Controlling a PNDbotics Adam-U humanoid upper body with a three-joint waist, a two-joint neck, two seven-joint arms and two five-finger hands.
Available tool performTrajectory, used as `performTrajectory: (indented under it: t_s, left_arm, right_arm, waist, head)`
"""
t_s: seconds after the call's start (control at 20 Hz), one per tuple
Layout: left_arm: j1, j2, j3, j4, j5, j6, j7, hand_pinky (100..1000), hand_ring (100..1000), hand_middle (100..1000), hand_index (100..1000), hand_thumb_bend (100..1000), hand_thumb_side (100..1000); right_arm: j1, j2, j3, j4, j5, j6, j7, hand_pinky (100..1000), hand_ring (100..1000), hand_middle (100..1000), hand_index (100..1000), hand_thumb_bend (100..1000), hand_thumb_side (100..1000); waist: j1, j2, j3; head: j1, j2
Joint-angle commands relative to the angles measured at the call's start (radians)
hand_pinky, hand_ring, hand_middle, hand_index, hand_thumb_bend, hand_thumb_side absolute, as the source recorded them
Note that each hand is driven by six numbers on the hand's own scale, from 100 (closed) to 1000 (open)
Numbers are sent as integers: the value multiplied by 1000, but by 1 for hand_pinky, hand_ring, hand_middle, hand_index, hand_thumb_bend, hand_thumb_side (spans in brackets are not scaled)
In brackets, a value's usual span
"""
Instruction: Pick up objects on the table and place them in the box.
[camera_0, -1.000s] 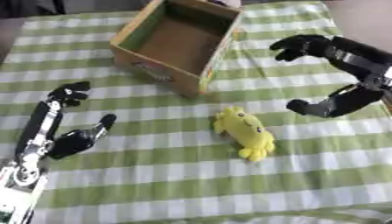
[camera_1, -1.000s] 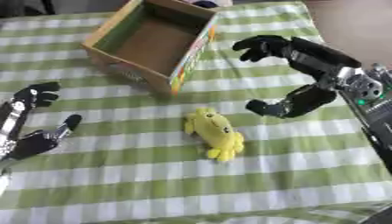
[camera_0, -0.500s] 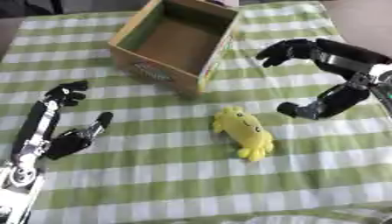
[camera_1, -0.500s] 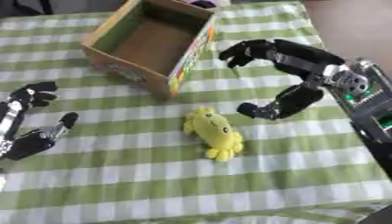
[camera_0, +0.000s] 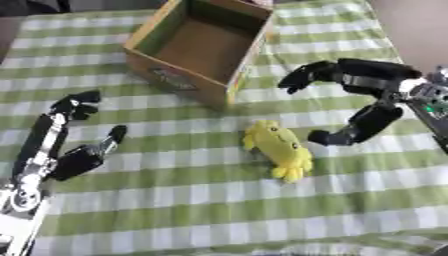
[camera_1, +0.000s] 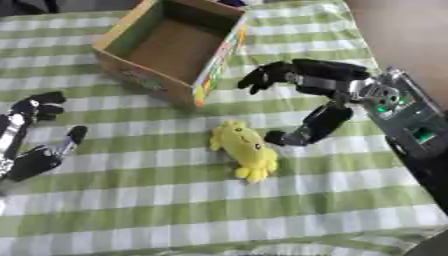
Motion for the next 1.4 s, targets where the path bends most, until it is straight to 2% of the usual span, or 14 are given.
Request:
performTrajectory:
  t_s: [0.05, 0.6, 1.1, 1.4]
  left_arm:
    - [-11, 19, 1, -14, 4, -1, -6, 775, 758, 766, 887, 448, 548]
    - [-11, 16, -2, -13, 7, 2, -15, 771, 749, 762, 890, 415, 562]
    - [-11, 13, -4, -16, 7, 3, -20, 769, 744, 761, 892, 400, 565]
    - [-12, 12, -4, -17, 6, 4, -21, 769, 743, 761, 893, 393, 568]
  right_arm:
    - [-27, -3, 12, 25, 36, -24, 28, 841, 840, 881, 956, 316, 235]
    - [-44, 37, 38, 140, 162, -103, 79, 851, 849, 882, 956, 309, 231]
    - [-62, 81, 40, 226, 303, -169, 80, 855, 856, 882, 955, 304, 232]
    - [-61, 86, 45, 215, 370, -219, 64, 858, 860, 882, 949, 303, 227]
  waist:
    - [-1, -13, 1]
    - [1, -12, 0]
    - [5, -13, -2]
    - [6, -12, -4]
  head:
    - [0, 6]
    - [1, 6]
    - [0, 6]
    - [2, 6]
